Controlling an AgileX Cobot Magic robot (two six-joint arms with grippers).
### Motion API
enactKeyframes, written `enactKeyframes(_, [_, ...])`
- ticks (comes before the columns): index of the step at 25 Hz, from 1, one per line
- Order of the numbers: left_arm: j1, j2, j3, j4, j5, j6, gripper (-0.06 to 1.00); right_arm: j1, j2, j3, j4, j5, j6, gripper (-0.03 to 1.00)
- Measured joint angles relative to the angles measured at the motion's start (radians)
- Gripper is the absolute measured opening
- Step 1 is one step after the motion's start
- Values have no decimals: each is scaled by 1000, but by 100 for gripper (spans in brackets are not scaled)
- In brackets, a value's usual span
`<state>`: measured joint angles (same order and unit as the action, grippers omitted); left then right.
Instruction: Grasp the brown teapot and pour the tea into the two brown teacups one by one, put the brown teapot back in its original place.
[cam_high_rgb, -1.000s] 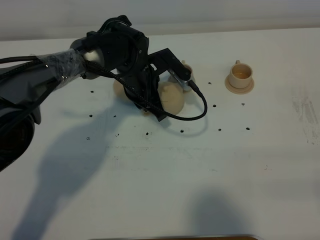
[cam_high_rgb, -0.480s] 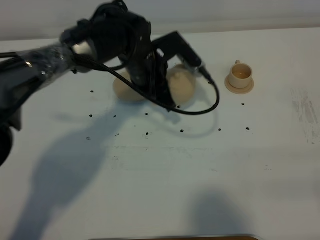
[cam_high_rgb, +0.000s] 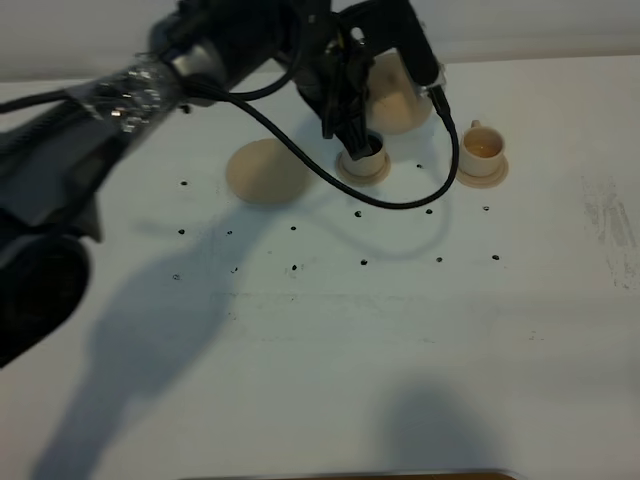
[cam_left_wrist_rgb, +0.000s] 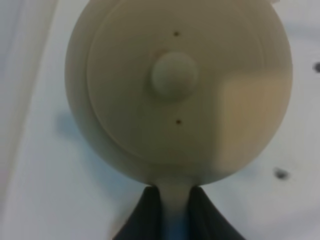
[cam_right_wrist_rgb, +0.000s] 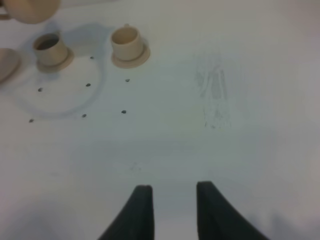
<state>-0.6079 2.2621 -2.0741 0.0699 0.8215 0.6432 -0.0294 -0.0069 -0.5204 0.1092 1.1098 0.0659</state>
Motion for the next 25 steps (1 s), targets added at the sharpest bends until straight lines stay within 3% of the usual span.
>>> enactKeyframes(7, [0,142,-163,2,-7,144,8,0,0,0,0,0,0,23])
enactKeyframes(13, [0,172,-173,2,-69,218,8,0,0,0,1,0,0,23])
enactKeyframes(20, [0,174,-176,37,-121,236,8,0,0,0,1,0,0,23])
enactKeyframes(25, [-1,179,-179,46,-167,322,8,0,0,0,2,0,0,23])
